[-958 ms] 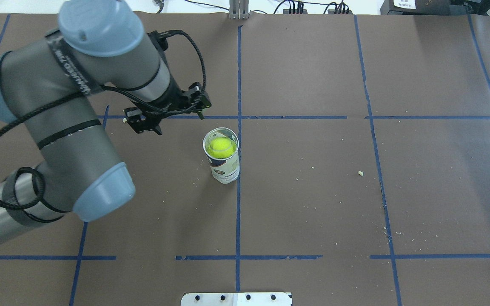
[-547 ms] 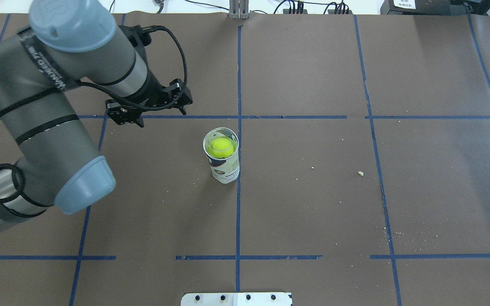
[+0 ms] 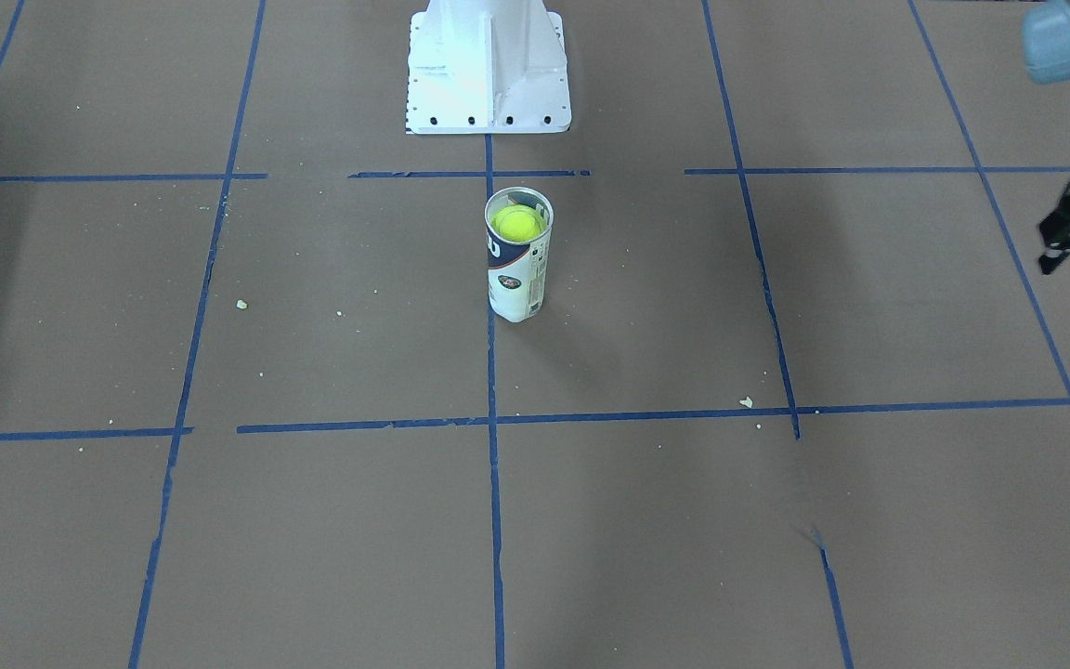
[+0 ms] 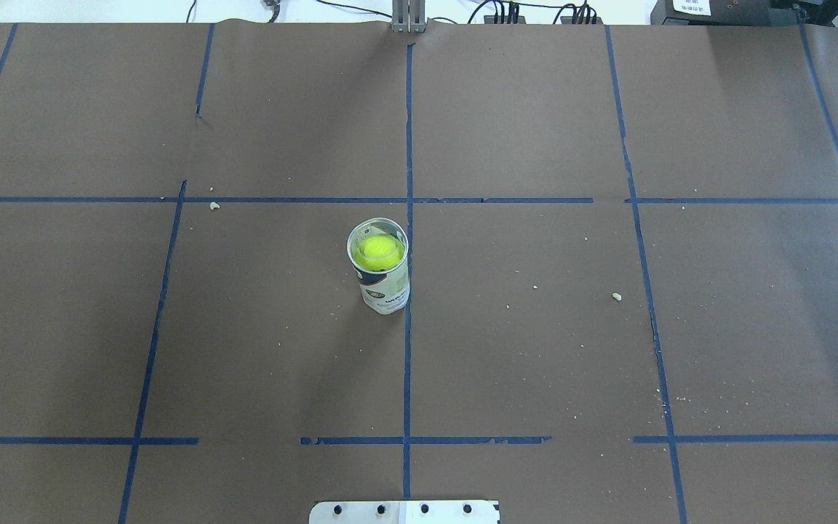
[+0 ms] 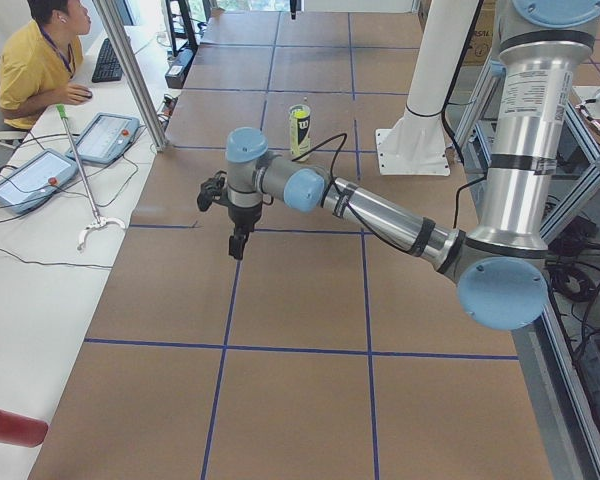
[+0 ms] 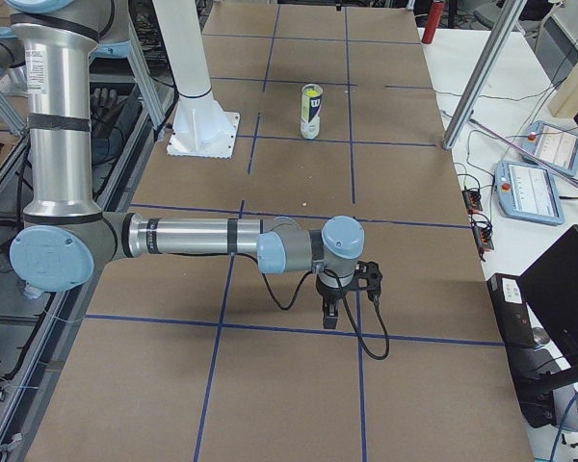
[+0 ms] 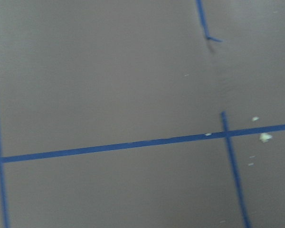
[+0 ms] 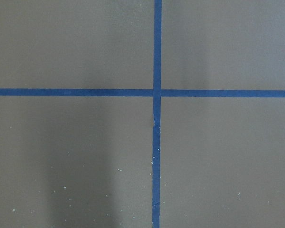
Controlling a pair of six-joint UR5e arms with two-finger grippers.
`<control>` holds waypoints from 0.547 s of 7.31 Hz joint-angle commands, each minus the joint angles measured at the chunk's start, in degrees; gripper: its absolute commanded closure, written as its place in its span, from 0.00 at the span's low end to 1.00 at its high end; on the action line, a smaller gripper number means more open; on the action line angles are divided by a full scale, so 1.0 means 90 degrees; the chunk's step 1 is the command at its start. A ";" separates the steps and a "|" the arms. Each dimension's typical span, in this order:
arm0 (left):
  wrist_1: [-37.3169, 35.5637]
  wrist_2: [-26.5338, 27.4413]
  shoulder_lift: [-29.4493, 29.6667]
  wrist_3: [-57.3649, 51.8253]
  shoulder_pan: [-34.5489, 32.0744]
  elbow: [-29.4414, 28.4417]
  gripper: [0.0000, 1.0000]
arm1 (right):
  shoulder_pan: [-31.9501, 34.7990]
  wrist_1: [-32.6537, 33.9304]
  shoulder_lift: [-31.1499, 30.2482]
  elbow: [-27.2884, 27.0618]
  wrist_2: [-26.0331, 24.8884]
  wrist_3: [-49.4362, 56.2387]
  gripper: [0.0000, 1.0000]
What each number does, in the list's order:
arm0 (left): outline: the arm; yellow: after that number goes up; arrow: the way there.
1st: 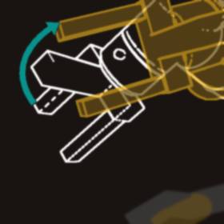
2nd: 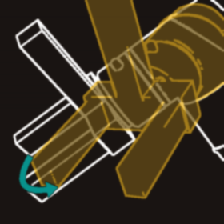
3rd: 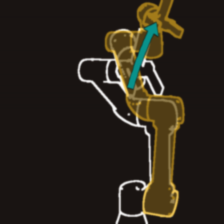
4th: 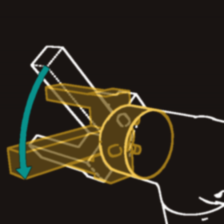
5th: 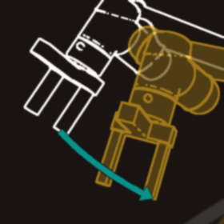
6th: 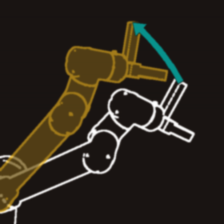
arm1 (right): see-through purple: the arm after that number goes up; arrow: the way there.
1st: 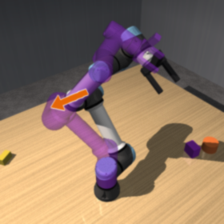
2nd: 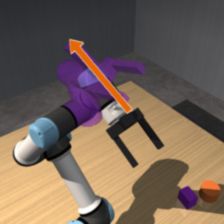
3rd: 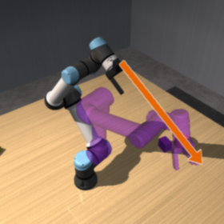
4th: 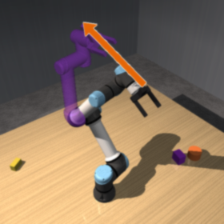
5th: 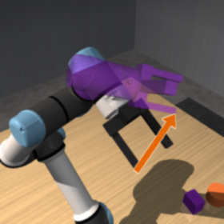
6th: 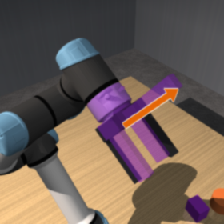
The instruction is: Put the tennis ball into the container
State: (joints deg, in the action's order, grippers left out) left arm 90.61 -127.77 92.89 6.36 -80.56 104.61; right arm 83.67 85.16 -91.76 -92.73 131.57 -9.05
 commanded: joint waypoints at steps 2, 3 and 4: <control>-0.0048 -0.0569 -0.0234 -0.2053 -0.1291 -0.1319 0.00 | 0.0000 0.0000 0.0000 0.0000 0.0000 0.0000 0.00; -0.0387 -0.0927 -0.0234 -0.2006 -0.1302 -0.1330 0.00 | 0.0000 0.0000 0.0000 0.0000 0.0000 0.0000 0.00; -0.0835 -0.1047 -0.0234 -0.2054 -0.1293 -0.1282 0.00 | 0.0000 0.0000 0.0000 0.0000 0.0000 0.0000 0.00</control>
State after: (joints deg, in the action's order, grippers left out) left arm 87.30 -135.07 90.83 -11.41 -91.81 93.22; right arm 83.67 85.17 -91.76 -92.73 131.57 -9.05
